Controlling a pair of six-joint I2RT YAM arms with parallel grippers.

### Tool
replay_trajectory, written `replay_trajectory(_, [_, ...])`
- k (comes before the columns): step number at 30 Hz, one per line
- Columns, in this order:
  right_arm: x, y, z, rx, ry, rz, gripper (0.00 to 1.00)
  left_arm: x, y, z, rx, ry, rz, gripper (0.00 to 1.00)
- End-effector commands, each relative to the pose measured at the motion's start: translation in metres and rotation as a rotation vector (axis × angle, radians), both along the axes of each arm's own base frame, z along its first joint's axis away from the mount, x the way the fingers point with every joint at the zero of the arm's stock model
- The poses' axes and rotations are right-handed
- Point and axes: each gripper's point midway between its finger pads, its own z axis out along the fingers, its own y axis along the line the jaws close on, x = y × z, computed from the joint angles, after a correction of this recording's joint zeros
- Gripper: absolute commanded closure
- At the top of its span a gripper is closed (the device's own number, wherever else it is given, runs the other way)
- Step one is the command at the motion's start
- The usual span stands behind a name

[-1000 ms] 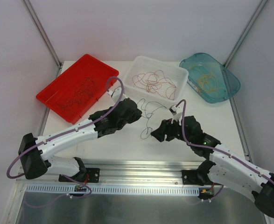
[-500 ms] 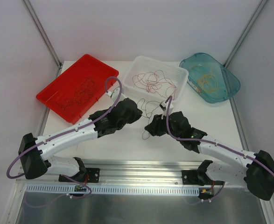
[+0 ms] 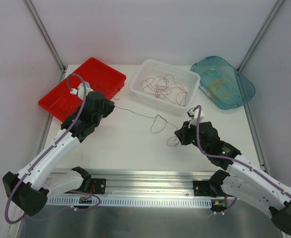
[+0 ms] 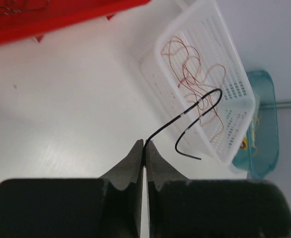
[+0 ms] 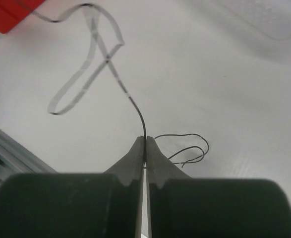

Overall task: Untangle the cables
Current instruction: Place the cable in the bin.

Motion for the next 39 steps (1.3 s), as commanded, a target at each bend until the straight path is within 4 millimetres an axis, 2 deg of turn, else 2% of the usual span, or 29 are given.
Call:
replay_trajectory(1, [-0.005, -0.047, 0.007, -0.108, -0.028, -0.076, 0.99, -0.003, 0.040, -0.008, 0.127, 0.019, 0.012, 1.00])
replay_trajectory(2, [-0.002, -0.057, 0.012, -0.123, -0.044, -0.100, 0.99, 0.002, 0.059, -0.008, 0.145, 0.025, 0.062, 1.00])
replay_trajectory(3, [-0.002, -0.065, 0.015, -0.135, -0.045, -0.122, 0.99, 0.000, 0.070, -0.010, 0.166, 0.040, 0.079, 1.00])
replay_trajectory(4, [0.000, -0.080, 0.022, -0.156, -0.048, -0.165, 0.99, 0.004, 0.092, -0.010, 0.193, 0.046, 0.125, 1.00])
replay_trajectory(5, [0.000, -0.089, 0.024, -0.167, -0.040, -0.194, 0.99, 0.002, 0.092, -0.011, 0.205, 0.053, 0.110, 1.00])
replay_trajectory(6, [0.001, -0.095, 0.028, -0.174, -0.034, -0.217, 0.99, 0.003, 0.111, -0.012, 0.218, 0.068, 0.156, 1.00])
replay_trajectory(8, [0.002, -0.115, 0.036, -0.210, -0.023, -0.276, 0.99, 0.004, 0.129, -0.011, 0.245, 0.081, 0.176, 1.00])
replay_trajectory(9, [0.003, -0.121, 0.040, -0.214, -0.024, -0.297, 0.99, 0.005, 0.147, -0.010, 0.252, 0.090, 0.222, 1.00])
replay_trajectory(10, [0.001, -0.126, 0.040, -0.219, -0.014, -0.309, 0.99, 0.004, 0.155, -0.008, 0.272, 0.095, 0.226, 1.00])
replay_trajectory(12, [0.003, -0.136, 0.057, -0.202, -0.037, -0.359, 0.99, 0.004, 0.170, -0.007, 0.287, 0.109, 0.253, 1.00])
replay_trajectory(13, [0.002, -0.141, 0.061, -0.203, -0.035, -0.380, 0.99, 0.003, 0.186, -0.004, 0.304, 0.118, 0.290, 1.00])
replay_trajectory(15, [0.005, -0.155, 0.073, -0.208, -0.045, -0.448, 0.99, 0.001, 0.203, -0.004, 0.301, 0.138, 0.329, 1.00])
replay_trajectory(16, [0.003, -0.161, 0.070, -0.228, -0.019, -0.477, 0.99, -0.003, 0.224, -0.004, 0.292, 0.154, 0.386, 1.00])
replay_trajectory(18, [0.004, -0.174, 0.077, -0.239, -0.015, -0.536, 0.99, -0.005, 0.238, -0.004, 0.261, 0.161, 0.410, 1.00])
replay_trajectory(19, [0.002, -0.178, 0.076, -0.227, 0.005, -0.564, 0.99, -0.011, 0.258, -0.005, 0.247, 0.174, 0.471, 1.00])
replay_trajectory(22, [0.000, -0.188, 0.078, -0.203, 0.023, -0.614, 0.99, -0.020, 0.284, -0.003, 0.193, 0.179, 0.538, 1.00])
replay_trajectory(24, [0.002, -0.179, 0.084, -0.165, 0.015, -0.572, 0.99, -0.017, 0.276, 0.001, 0.151, 0.158, 0.488, 1.00])
replay_trajectory(25, [0.002, -0.165, 0.084, -0.133, 0.021, -0.501, 0.99, -0.015, 0.271, 0.002, 0.139, 0.151, 0.461, 1.00])
replay_trajectory(27, [0.004, -0.149, 0.086, -0.091, 0.015, -0.425, 0.99, -0.007, 0.246, 0.000, 0.059, 0.136, 0.336, 1.00])
replay_trajectory(28, [0.004, -0.132, 0.089, -0.041, 0.014, -0.340, 0.99, -0.005, 0.239, -0.001, 0.033, 0.134, 0.300, 1.00])
replay_trajectory(29, [0.006, -0.123, 0.086, -0.024, 0.028, -0.304, 0.99, -0.004, 0.228, -0.002, 0.007, 0.129, 0.260, 1.00])
replay_trajectory(30, [0.008, -0.115, 0.087, -0.002, 0.029, -0.264, 0.99, -0.004, 0.212, -0.005, -0.035, 0.124, 0.191, 1.00])
replay_trajectory(31, [0.005, -0.103, 0.085, 0.027, 0.047, -0.201, 0.99, -0.003, 0.204, -0.007, -0.040, 0.123, 0.160, 1.00])
replay_trajectory(32, [0.005, -0.097, 0.083, 0.036, 0.058, -0.175, 0.99, -0.004, 0.188, -0.006, -0.030, 0.115, 0.110, 1.00])
replay_trajectory(35, [0.003, -0.080, 0.089, 0.075, 0.041, -0.089, 0.99, -0.009, 0.159, -0.008, -0.021, 0.099, 0.008, 0.98])
replay_trajectory(36, [0.004, -0.075, 0.095, 0.090, 0.025, -0.068, 0.99, -0.011, 0.137, -0.012, -0.026, 0.100, -0.065, 0.96])
replay_trajectory(38, [-0.001, -0.059, 0.103, 0.127, 0.024, 0.018, 0.99, -0.011, 0.106, -0.005, -0.039, 0.047, -0.182, 0.92])
replay_trajectory(39, [0.001, -0.052, 0.104, 0.137, 0.031, 0.045, 0.99, -0.015, 0.092, -0.012, -0.067, 0.057, -0.226, 0.91])
